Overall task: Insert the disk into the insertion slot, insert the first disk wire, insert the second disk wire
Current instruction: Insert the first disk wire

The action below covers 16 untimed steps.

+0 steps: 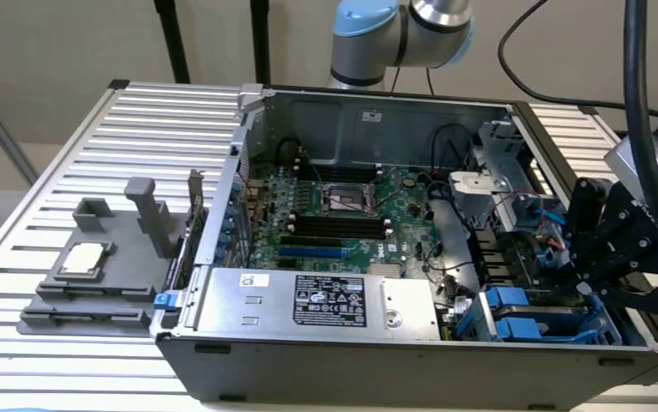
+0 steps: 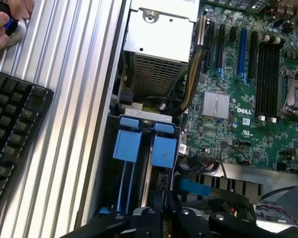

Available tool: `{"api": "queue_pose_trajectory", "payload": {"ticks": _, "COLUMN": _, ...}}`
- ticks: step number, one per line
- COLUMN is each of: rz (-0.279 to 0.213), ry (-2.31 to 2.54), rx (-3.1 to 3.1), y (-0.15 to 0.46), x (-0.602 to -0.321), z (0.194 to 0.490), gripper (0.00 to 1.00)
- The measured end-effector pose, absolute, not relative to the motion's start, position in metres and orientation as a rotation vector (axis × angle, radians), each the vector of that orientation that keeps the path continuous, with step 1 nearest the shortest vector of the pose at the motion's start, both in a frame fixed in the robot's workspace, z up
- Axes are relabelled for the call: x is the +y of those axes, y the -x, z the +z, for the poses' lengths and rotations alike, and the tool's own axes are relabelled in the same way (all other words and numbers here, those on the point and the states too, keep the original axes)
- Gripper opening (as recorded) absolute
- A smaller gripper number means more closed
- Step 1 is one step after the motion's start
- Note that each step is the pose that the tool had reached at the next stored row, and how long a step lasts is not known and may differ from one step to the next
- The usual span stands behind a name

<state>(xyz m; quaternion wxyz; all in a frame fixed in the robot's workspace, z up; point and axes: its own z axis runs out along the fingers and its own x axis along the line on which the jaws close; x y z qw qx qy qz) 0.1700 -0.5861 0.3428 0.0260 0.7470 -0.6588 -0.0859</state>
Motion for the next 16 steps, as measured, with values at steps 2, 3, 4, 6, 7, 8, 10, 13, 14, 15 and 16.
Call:
{"api": "queue_pose_trajectory", "payload": {"ticks": 2, "rz": -0.26, "ry": -2.294, "rx": -2.048, "y": -0.17, "x": -0.5861, "z": 0.3415, "gripper": 0.17}}
{"api": "queue_pose_trajectory", "payload": {"ticks": 3, "rz": -0.257, "ry": -2.287, "rx": -2.053, "y": -0.17, "x": -0.5861, "z": 0.3409, "gripper": 0.17}}
{"api": "queue_pose_trajectory", "payload": {"ticks": 4, "rz": -0.254, "ry": -2.28, "rx": -2.058, "y": -0.1699, "x": -0.5861, "z": 0.3404, "gripper": 0.17}}
{"api": "queue_pose_trajectory", "payload": {"ticks": 6, "rz": -0.249, "ry": -2.264, "rx": -2.068, "y": -0.1698, "x": -0.5861, "z": 0.3394, "gripper": 0.17}}
{"api": "queue_pose_trajectory", "payload": {"ticks": 7, "rz": -0.247, "ry": -2.258, "rx": -2.071, "y": -0.1698, "x": -0.5861, "z": 0.3391, "gripper": 0.17}}
{"api": "queue_pose_trajectory", "payload": {"ticks": 8, "rz": -0.245, "ry": -2.254, "rx": -2.073, "y": -0.1699, "x": -0.586, "z": 0.3391, "gripper": 0.17}}
{"api": "queue_pose_trajectory", "payload": {"ticks": 10, "rz": -0.24, "ry": -2.248, "rx": -2.075, "y": -0.1699, "x": -0.5857, "z": 0.3388, "gripper": 0.17}}
{"api": "queue_pose_trajectory", "payload": {"ticks": 13, "rz": -0.233, "ry": -2.242, "rx": -2.075, "y": -0.17, "x": -0.5842, "z": 0.3382, "gripper": 0.17}}
{"api": "queue_pose_trajectory", "payload": {"ticks": 14, "rz": -0.232, "ry": -2.24, "rx": -2.075, "y": -0.17, "x": -0.5831, "z": 0.338, "gripper": 0.17}}
{"api": "queue_pose_trajectory", "payload": {"ticks": 15, "rz": -0.23, "ry": -2.238, "rx": -2.076, "y": -0.17, "x": -0.582, "z": 0.3378, "gripper": 0.17}}
{"api": "queue_pose_trajectory", "payload": {"ticks": 16, "rz": -0.229, "ry": -2.237, "rx": -2.076, "y": -0.17, "x": -0.581, "z": 0.3375, "gripper": 0.17}}
